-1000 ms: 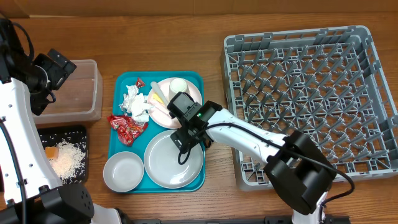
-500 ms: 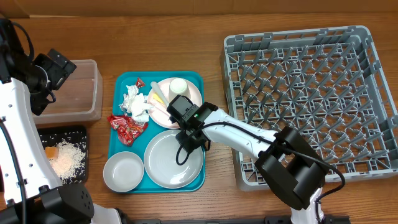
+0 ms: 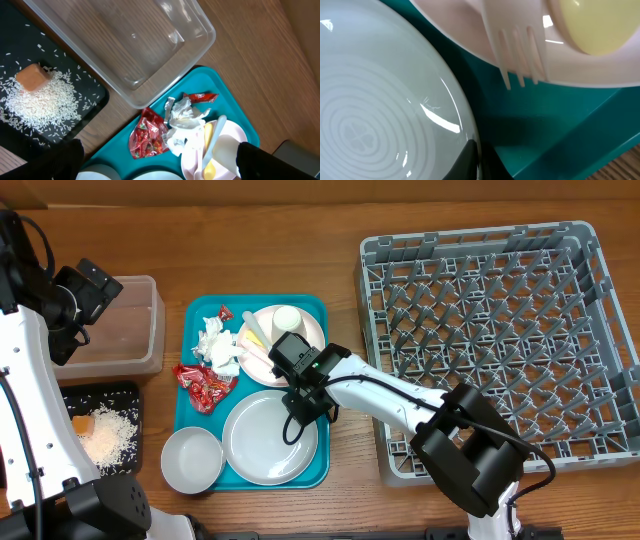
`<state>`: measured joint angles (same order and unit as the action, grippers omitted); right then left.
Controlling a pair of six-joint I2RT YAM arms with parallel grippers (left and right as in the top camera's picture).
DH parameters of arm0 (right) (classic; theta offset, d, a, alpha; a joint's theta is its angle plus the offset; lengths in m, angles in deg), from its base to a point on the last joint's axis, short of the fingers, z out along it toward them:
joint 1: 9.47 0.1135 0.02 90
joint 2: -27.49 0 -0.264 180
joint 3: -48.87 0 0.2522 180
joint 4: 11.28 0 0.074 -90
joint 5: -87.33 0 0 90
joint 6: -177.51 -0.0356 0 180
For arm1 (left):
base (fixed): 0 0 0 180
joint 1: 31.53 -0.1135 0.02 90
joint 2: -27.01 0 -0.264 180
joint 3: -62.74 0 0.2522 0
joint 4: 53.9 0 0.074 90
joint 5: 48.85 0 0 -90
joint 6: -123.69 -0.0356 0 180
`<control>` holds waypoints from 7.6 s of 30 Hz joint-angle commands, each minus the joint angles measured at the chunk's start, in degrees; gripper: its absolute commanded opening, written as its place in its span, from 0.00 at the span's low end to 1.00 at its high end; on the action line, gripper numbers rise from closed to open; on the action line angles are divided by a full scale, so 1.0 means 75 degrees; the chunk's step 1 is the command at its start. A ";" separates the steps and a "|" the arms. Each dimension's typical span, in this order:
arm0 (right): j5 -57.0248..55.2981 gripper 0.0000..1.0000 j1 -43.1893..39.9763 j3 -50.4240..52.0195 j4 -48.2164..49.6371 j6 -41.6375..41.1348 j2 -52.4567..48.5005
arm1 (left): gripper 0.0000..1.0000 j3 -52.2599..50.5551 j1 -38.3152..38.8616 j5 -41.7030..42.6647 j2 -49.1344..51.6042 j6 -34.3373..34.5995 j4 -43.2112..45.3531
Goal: Sort waste into correct bins and load items into the dishwasher rack
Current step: 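Reach the right gripper down to the rim of the large white plate, then lift the large white plate with the right gripper and carry it to the rack, then stand the plate upright in the rack's back row and release it, then reach the right gripper to the white bowl on the teal tray and grasp it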
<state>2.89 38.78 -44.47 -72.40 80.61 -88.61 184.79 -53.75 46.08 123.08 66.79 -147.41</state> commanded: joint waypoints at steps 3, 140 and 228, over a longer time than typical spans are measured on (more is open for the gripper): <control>-0.0140 0.04 -0.0061 -0.0481 -0.0562 0.0163 0.0181 | 1.00 0.0108 0.0015 0.0058 -0.0006 0.0041 -0.0017; 0.3019 0.04 -0.9192 -0.3590 -0.1667 -0.0420 0.0029 | 1.00 0.0108 0.0015 0.0061 -0.0006 0.0041 -0.0017; 0.2804 0.25 0.1402 -0.2634 -0.0294 -0.3115 -0.1749 | 1.00 0.0108 0.0015 0.0061 -0.0006 0.0044 -0.0017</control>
<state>24.90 49.42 -64.09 -74.78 57.55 -101.87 184.79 -53.75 46.10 123.08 66.79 -147.41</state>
